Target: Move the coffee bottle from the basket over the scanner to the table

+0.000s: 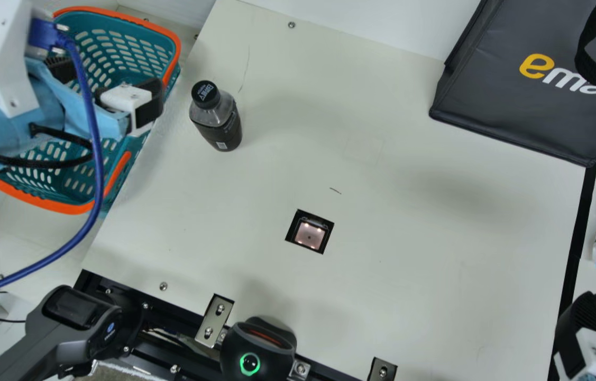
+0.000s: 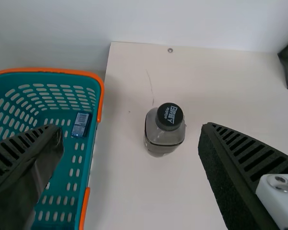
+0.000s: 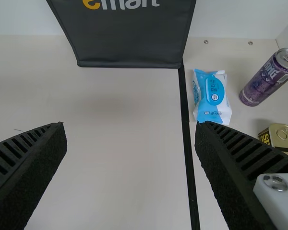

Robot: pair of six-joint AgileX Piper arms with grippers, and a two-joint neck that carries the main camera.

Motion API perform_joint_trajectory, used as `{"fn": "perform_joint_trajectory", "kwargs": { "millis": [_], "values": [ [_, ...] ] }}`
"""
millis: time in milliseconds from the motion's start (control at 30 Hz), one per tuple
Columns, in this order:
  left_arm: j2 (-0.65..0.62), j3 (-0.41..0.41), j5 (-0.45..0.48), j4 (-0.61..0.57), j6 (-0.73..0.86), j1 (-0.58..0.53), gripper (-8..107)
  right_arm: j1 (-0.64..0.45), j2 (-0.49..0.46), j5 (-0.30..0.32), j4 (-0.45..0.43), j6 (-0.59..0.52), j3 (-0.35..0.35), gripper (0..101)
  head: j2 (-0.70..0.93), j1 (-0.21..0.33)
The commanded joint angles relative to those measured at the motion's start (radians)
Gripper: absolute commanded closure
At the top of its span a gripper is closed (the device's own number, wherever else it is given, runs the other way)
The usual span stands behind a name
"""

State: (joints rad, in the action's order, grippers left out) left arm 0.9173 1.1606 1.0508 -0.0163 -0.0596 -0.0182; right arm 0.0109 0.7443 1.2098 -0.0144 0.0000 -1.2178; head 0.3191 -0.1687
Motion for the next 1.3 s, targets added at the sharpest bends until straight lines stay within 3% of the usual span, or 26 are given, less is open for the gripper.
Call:
{"fn": "perform_joint_trajectory", "kwargs": {
  "millis": [0,167,667,967,1267],
  "values": [
    [0.0,0.0,0.0,0.0,0.0,0.0,9,0.0,0.0,0.0,0.0,0.0,0.0,6,0.002,0.03],
    [0.0,0.0,0.007,0.0,0.0,0.0,9,0.0,0.0,0.0,0.0,0.0,0.0,6,0.002,0.03],
    [0.0,0.0,0.007,0.0,0.0,0.0,9,0.0,0.0,0.0,0.0,0.0,0.0,6,-0.347,0.03],
    [0.01,-0.006,-0.006,0.004,-0.007,-0.003,9,0.0,0.0,0.0,0.0,0.0,0.0,6,-0.347,0.03],
    [0.08,-0.064,-0.112,0.06,-0.083,-0.073,9,0.0,0.0,0.0,0.0,0.0,0.0,6,-0.347,0.03]
  ]
}}
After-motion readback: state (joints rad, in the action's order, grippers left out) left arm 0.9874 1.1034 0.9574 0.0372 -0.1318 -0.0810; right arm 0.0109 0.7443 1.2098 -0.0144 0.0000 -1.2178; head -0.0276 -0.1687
